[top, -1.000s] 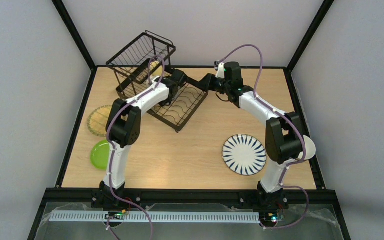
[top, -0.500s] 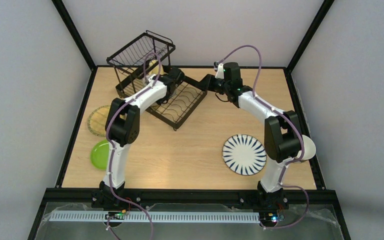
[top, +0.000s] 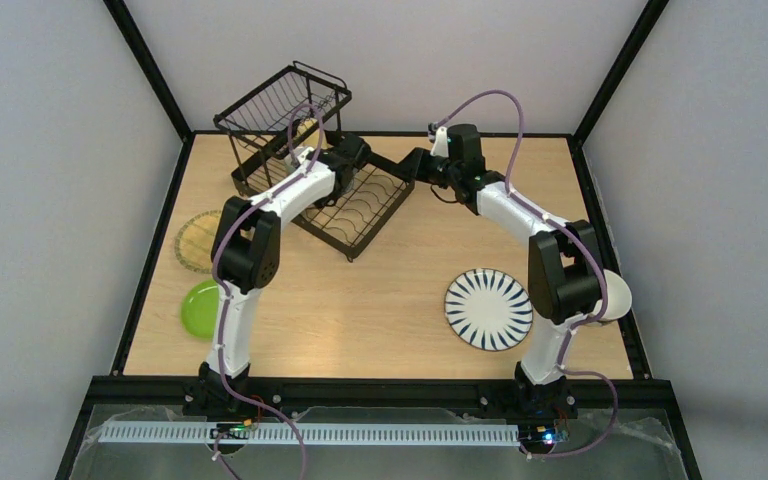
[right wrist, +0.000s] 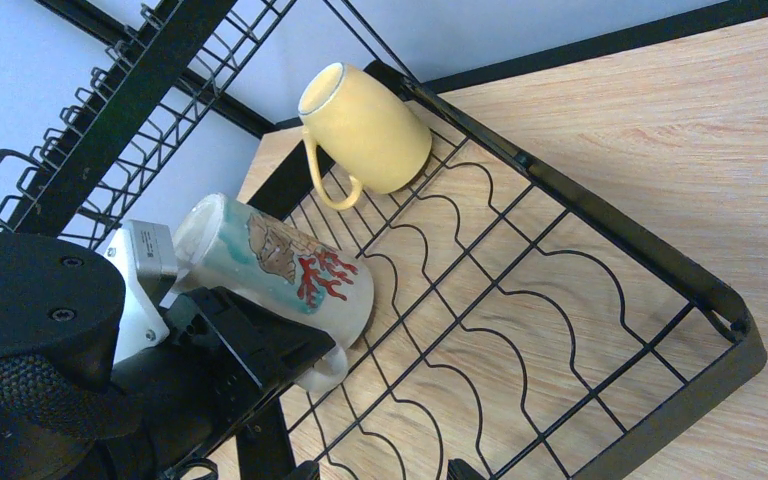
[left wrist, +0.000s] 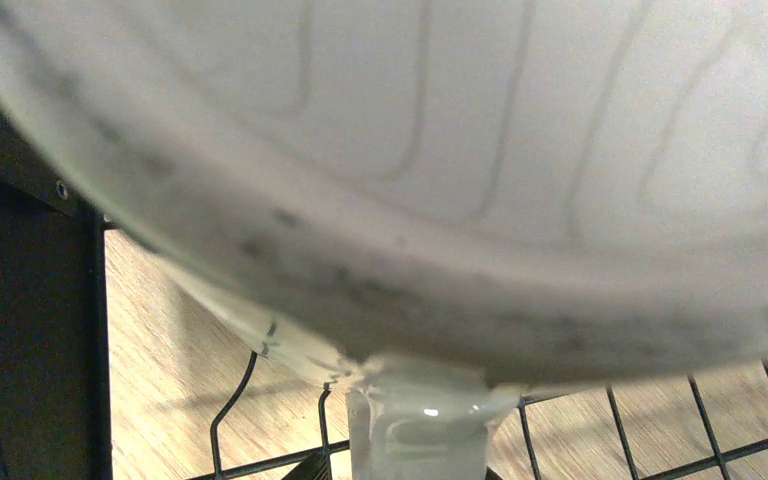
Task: Load the mixed dishes into the dish rack
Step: Place the upside down cup on the dish rack, then move the cup to the dish rack.
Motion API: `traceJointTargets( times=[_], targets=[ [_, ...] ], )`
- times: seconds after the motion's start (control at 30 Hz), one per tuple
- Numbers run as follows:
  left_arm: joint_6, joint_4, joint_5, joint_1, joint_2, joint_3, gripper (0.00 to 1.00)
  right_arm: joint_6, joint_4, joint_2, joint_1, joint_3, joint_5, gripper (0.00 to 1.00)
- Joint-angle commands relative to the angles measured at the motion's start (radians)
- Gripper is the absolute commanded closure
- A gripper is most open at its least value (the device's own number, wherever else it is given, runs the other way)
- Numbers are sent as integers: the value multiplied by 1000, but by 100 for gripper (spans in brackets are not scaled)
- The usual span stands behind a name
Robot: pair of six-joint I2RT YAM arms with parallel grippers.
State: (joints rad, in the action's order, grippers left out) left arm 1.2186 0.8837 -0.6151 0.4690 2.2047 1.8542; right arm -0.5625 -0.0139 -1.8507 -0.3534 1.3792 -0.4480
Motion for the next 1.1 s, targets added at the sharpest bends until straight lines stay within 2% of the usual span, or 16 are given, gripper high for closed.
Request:
traceJointTargets(
  times=[0.0,0.7,0.9,1.07],
  targets=[
    [-2,-4,-40,13,-17,29,27,-7,-17,-12,4,19,-12,28],
    [-29,16,-127,83,-133,-2,21,39,11,-16,4,14,-20,29],
    [-35,3,-130,112,-240,-85,22,102,55,-43,0,40,-34,30],
    [-60,-36,-136,146,-393,-203,21,208,147,-121,-34,150,-53,34]
  ],
)
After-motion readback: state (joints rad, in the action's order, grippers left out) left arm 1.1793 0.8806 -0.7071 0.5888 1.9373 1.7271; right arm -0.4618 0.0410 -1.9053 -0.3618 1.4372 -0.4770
